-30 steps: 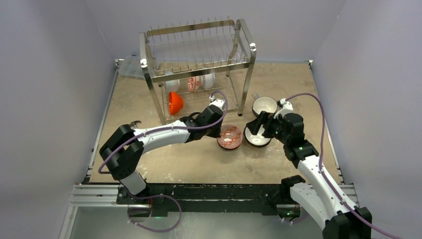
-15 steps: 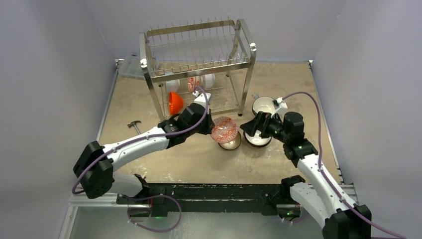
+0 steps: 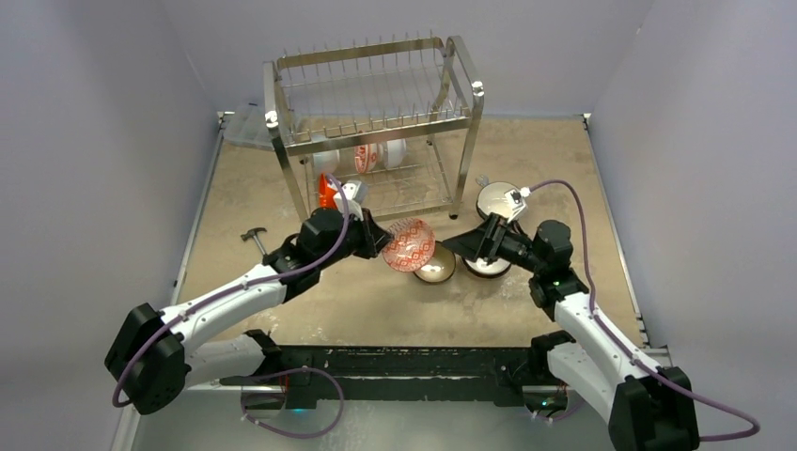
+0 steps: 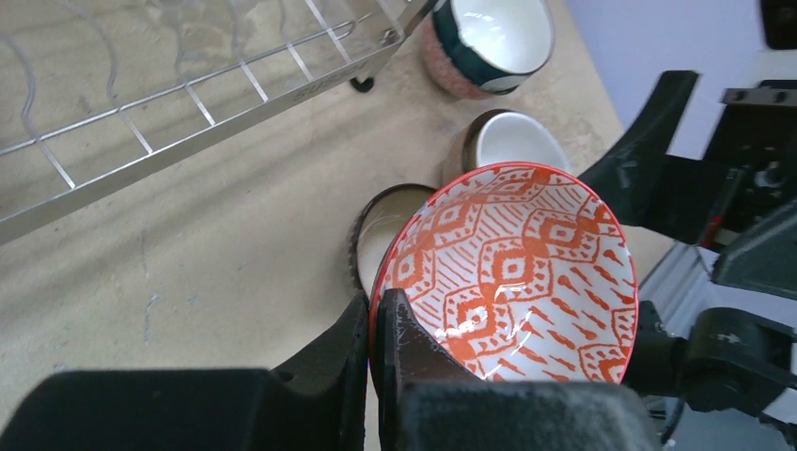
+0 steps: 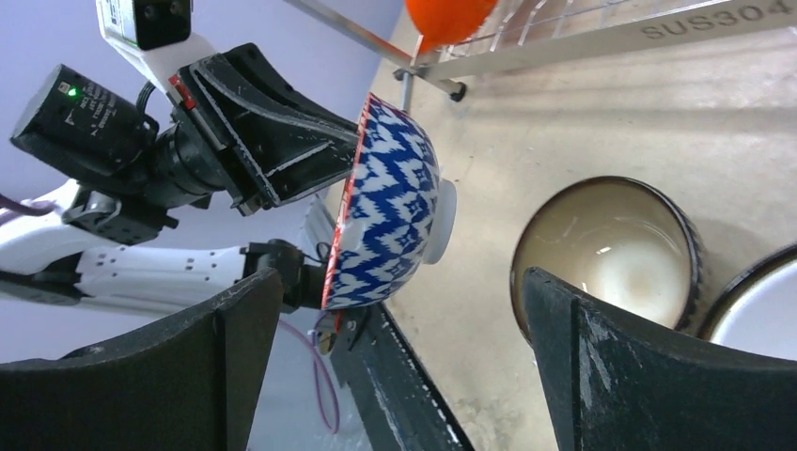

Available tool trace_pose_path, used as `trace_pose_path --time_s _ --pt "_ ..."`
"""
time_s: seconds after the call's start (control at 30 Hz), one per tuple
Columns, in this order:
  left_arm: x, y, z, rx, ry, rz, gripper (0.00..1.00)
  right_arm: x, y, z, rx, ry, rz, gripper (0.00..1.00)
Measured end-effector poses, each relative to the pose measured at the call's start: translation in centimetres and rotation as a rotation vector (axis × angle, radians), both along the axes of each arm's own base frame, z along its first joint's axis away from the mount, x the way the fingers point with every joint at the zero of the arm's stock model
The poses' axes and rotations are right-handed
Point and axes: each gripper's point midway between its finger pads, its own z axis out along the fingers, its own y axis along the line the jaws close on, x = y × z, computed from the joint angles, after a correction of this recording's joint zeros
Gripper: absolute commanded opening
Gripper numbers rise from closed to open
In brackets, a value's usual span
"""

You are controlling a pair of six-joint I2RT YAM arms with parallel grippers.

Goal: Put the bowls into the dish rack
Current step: Pick up the bowl from the center of the board.

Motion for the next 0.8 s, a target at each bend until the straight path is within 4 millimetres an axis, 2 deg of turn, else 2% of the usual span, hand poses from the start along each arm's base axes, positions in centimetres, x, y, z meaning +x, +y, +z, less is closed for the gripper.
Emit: trace_pose_path --time_s 0.13,0.23,0.47,0.6,0.8 --pt "-0.2 -0.5 2.2 -0.069 -0.063 -0.027 0.00 -0.5 0.9 1.1 0.044 -0.016 0.050 0.99" --pt "-0.3 -0.7 3.1 -0.097 -0.089 -0.041 0.00 -1.2 2.0 1.1 0.066 -0.009 0.100 0.99" --pt "-0.6 -1.1 3.6 -0.121 -0.102 -0.070 0.00 -3.1 5.2 0.7 0.113 0.044 0.231 0.99" --pt "-0.9 -1.3 3.6 -0.126 -0.100 -0.086 0.00 -2.9 5.6 1.3 0.156 0.045 0.237 0.95" --pt "-0.9 -1.5 4.1 -0.141 -0.112 -0.099 0.00 -2.7 6.0 2.7 0.225 0.023 0.246 0.84"
